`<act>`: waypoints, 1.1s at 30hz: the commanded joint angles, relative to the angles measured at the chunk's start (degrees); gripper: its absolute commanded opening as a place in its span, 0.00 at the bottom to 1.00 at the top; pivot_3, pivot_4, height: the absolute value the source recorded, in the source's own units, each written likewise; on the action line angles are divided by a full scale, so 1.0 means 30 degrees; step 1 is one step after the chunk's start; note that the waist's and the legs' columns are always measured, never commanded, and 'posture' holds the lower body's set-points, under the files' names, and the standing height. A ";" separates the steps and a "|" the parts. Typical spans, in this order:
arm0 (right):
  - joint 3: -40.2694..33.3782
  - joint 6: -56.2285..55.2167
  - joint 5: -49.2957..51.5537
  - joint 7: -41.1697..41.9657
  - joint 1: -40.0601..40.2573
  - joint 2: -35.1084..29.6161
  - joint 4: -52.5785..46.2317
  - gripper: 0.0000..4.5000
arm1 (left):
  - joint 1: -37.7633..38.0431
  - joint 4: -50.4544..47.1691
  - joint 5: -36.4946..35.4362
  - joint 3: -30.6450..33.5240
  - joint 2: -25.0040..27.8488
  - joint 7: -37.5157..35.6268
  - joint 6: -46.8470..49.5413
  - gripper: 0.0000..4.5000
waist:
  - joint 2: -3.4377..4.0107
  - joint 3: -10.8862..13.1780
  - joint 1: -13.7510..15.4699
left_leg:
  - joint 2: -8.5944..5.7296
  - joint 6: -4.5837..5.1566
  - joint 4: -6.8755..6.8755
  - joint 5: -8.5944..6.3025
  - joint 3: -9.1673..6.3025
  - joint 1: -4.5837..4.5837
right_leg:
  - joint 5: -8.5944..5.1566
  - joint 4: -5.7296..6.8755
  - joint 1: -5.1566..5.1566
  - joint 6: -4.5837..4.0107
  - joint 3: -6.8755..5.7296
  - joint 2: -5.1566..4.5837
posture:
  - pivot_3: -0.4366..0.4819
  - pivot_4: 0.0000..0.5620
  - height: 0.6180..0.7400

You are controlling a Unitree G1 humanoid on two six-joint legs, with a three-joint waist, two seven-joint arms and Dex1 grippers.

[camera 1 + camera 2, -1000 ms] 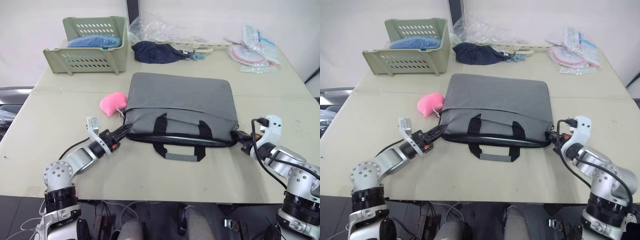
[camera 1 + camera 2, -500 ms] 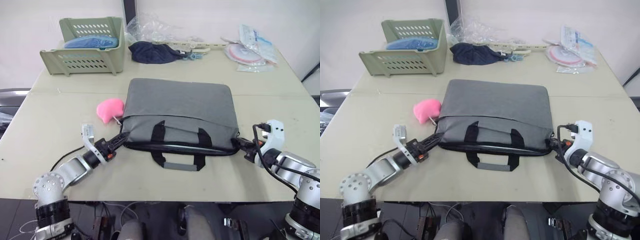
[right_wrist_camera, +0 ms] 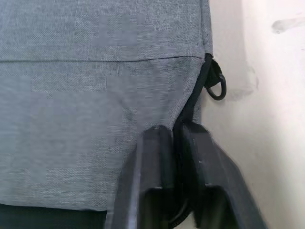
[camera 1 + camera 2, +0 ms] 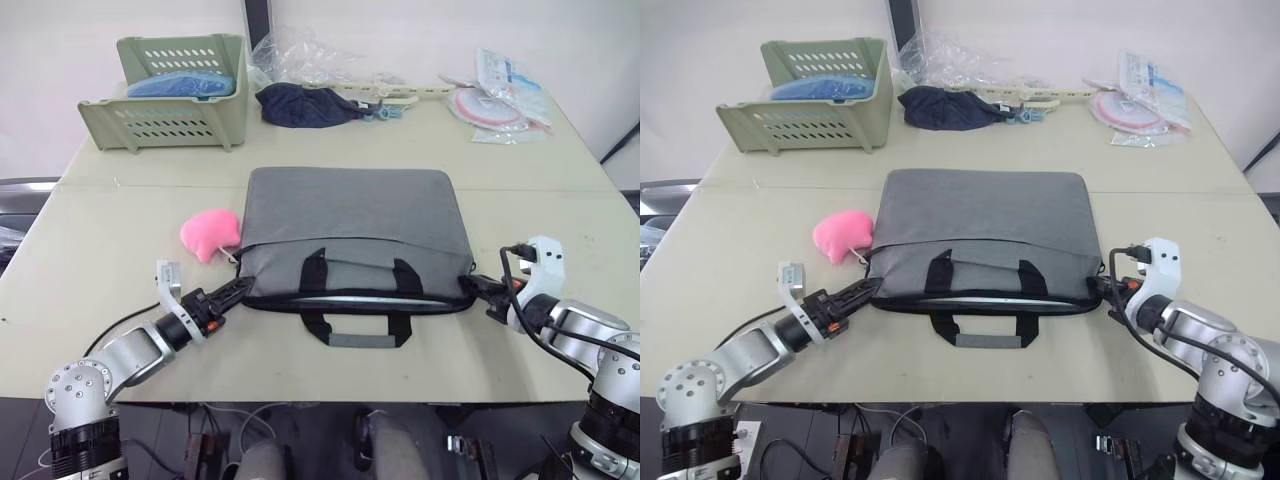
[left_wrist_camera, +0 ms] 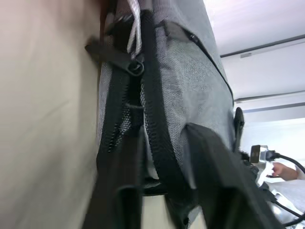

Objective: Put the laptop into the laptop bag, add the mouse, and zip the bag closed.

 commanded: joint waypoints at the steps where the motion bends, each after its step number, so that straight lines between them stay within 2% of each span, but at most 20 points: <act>1: 0.0204 -0.0323 0.0183 0.0150 0.0188 0.0056 -0.0448 0.55 | -0.0070 -0.0181 0.0356 -0.0567 0.0412 -0.0596 -0.0055 0.72 | 0.0002 -0.0002 -0.0009 | 0.0000 0.0000 0.0000 0.0000 0.0001 0.0002 | 0.0000 0.0000 0.0001 0.0000 0.0001 -0.0001 | 0.48 0.27 1.00; 3: 0.0283 -0.0497 0.0126 0.0175 0.0247 0.0009 -0.0423 0.80 | -0.0039 -0.0061 0.0305 -0.0624 0.0402 -0.0617 -0.0229 0.96 | 0.0018 -0.0011 -0.0025 | 0.0000 -0.0001 -0.0003 -0.0001 0.0010 0.0009 | 0.0000 0.0003 0.0001 0.0000 0.0008 0.0001 | 0.48 0.27 1.00; 4: 0.0314 -0.0630 0.0104 0.0254 0.0315 -0.0089 -0.0404 0.84 | 0.0024 -0.0045 0.0312 -0.0672 0.0526 -0.0816 -0.0197 0.98 | 0.0026 -0.0016 -0.0026 | 0.0000 -0.0001 -0.0003 -0.0001 0.0013 0.0011 | 0.0000 0.0003 0.0001 0.0000 0.0009 0.0001 | 0.48 0.27 1.00; 8: 0.0189 -0.1413 0.0084 0.1387 0.0832 -0.1737 -0.0201 0.84 | 0.0640 -0.0233 0.0285 -0.0153 0.1903 -0.2322 0.0032 0.98 | 0.0040 -0.0022 -0.0026 | 0.0001 -0.0006 -0.0005 0.0000 0.0020 0.0015 | -0.0001 0.0011 -0.0003 -0.0002 0.0018 0.0004 | 0.48 0.27 1.00; 15: -0.1060 -0.2401 0.0628 0.4394 0.0790 -0.6272 0.0912 0.84 | 0.1590 0.0474 0.1043 0.1909 0.6281 -0.5798 0.0163 0.98 | 0.0059 -0.0002 0.0002 | 0.0001 -0.0008 -0.0026 -0.0001 0.0046 -0.0007 | -0.0006 -0.0004 -0.0066 -0.0009 0.0024 0.0010 | 0.48 0.27 1.00; 18: -0.1340 -0.3000 0.0408 0.5219 0.0492 -0.7884 0.1611 0.84 | 0.1364 0.0403 0.1326 0.2425 0.7540 -0.6827 0.0289 0.98 | 0.0053 0.0008 0.0023 | 0.0004 -0.0016 -0.0029 -0.0007 0.0051 -0.0010 | -0.0007 -0.0014 -0.0049 -0.0011 0.0032 0.0009 | 0.48 0.27 1.00; 20: -0.1384 -0.3631 0.0673 0.6124 -0.0678 -0.9179 0.2037 0.84 | 0.0215 0.0062 0.1999 0.2593 0.9187 -0.8073 0.0019 0.98 | 0.0040 0.0022 0.0055 | 0.0005 -0.0020 -0.0039 -0.0010 0.0056 -0.0014 | -0.0007 -0.0023 -0.0058 -0.0011 0.0038 0.0008 | 0.48 0.27 1.00; 23: -0.0307 -0.4479 0.0978 0.7197 -0.1796 -1.0143 0.1502 0.84 | -0.1430 -0.0318 0.2816 0.2478 1.0891 -0.9661 -0.0391 0.98 | 0.0030 0.0035 0.0050 | 0.0004 -0.0024 -0.0001 -0.0010 0.0064 -0.0051 | -0.0002 0.0018 -0.0199 -0.0018 0.0044 0.0009 | 0.48 0.27 1.00; 26: 0.1483 -0.5278 0.1207 0.7743 -0.3281 -1.0209 0.0639 0.84 | -0.3011 -0.0746 0.3502 0.2041 1.2590 -1.2195 -0.0849 0.98 | 0.0032 0.0033 0.0005 | 0.0004 -0.0027 -0.0026 -0.0010 0.0076 -0.0028 | -0.0005 0.0030 -0.0198 -0.0023 0.0049 0.0014 | 0.48 0.27 1.00; 29: 0.2982 -0.6014 0.0941 0.7940 -0.3938 -1.0011 0.0209 0.84 | -0.3527 -0.0879 0.4608 0.1341 1.3211 -1.4393 -0.1551 0.98 | 0.0036 0.0036 -0.0184 | 0.0005 -0.0031 -0.0059 -0.0009 0.0137 -0.0016 | -0.0007 0.0020 -0.0224 -0.0026 0.0061 0.0020 | 0.48 0.27 1.00; 30: 0.3479 -0.6289 0.0776 0.8006 -0.4074 -0.9931 0.0149 0.75 | -0.3756 -0.0770 0.5001 0.1043 1.3360 -1.4845 -0.1734 1.00 | 0.0046 0.0042 -0.0214 | 0.0006 -0.0031 -0.0061 -0.0009 0.0150 -0.0010 | -0.0007 0.0023 -0.0225 -0.0026 0.0063 0.0020 | 0.48 0.27 1.00; 31: 0.3807 -0.6489 0.0679 0.8040 -0.4161 -0.9900 0.0147 0.71 | -0.3917 -0.0663 0.5318 0.0829 1.3466 -1.5222 -0.1858 1.00 | 0.0049 0.0046 -0.0212 | 0.0005 -0.0031 -0.0077 -0.0008 0.0159 0.0000 | -0.0007 0.0025 -0.0230 -0.0026 0.0062 0.0020 | 0.48 0.27 1.00; 33: 0.4917 -0.7096 0.0443 0.7996 -0.4596 -0.9459 0.0063 0.52 | -0.4595 -0.0325 0.6024 0.0187 1.3511 -1.6289 -0.2188 1.00 | 0.0048 0.0046 -0.0210 | 0.0005 -0.0031 -0.0065 -0.0008 0.0156 -0.0006 | -0.0007 0.0027 -0.0232 -0.0026 0.0061 0.0020 | 0.48 0.27 1.00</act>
